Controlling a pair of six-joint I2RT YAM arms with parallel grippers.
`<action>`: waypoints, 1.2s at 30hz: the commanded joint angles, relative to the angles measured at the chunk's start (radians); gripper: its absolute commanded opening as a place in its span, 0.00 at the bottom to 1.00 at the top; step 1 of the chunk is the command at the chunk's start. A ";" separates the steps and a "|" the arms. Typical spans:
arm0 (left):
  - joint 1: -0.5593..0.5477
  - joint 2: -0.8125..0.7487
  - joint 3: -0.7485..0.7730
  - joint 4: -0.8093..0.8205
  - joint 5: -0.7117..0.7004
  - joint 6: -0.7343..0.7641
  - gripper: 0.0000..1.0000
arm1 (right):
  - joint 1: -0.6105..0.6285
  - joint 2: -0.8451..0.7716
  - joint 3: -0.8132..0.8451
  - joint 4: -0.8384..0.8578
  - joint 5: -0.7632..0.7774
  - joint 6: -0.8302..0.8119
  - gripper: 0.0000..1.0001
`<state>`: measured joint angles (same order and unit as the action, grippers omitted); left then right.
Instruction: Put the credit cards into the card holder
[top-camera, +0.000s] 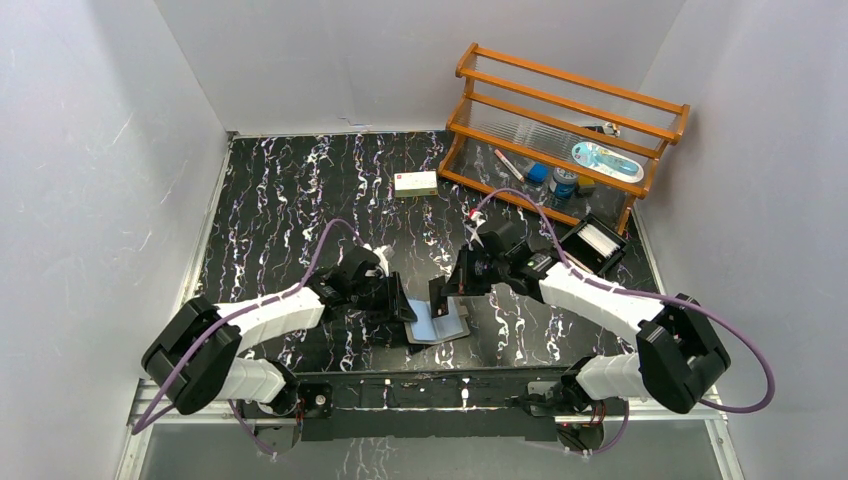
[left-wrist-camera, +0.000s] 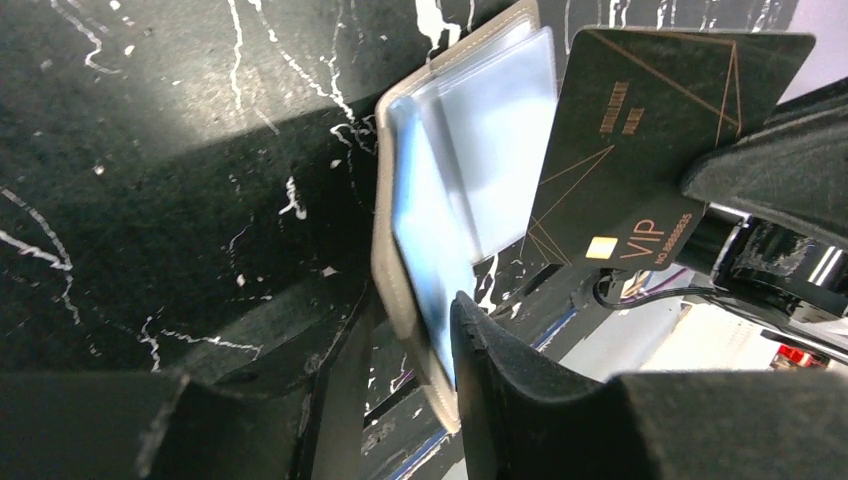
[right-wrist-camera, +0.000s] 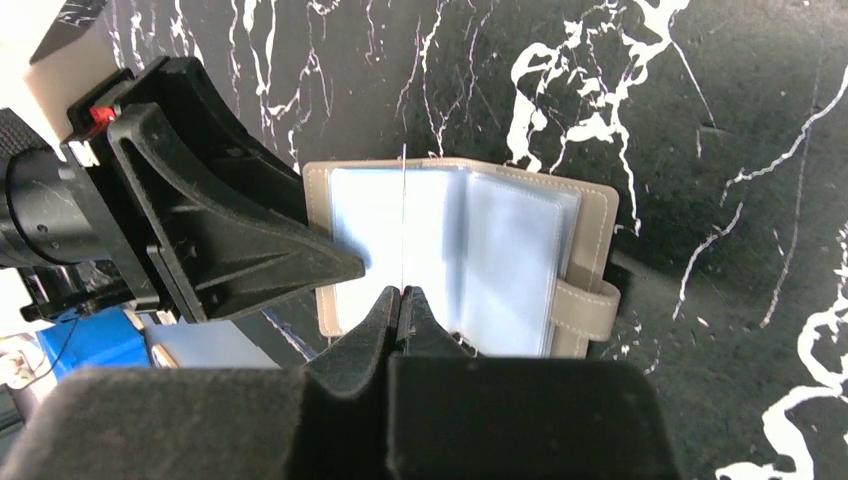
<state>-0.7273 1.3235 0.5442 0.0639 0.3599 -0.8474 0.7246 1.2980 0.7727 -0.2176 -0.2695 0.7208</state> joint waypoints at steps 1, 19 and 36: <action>0.011 -0.055 -0.001 -0.088 -0.032 0.052 0.33 | -0.001 -0.004 -0.052 0.167 -0.016 0.034 0.00; 0.016 -0.022 -0.050 -0.059 -0.056 0.069 0.00 | -0.045 0.092 -0.193 0.271 -0.028 -0.022 0.00; 0.016 0.012 -0.051 -0.055 -0.067 0.070 0.00 | -0.045 0.016 -0.232 0.358 -0.089 0.059 0.00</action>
<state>-0.7155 1.3312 0.4904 0.0334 0.3145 -0.7998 0.6823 1.3563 0.5426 0.0917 -0.3515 0.7635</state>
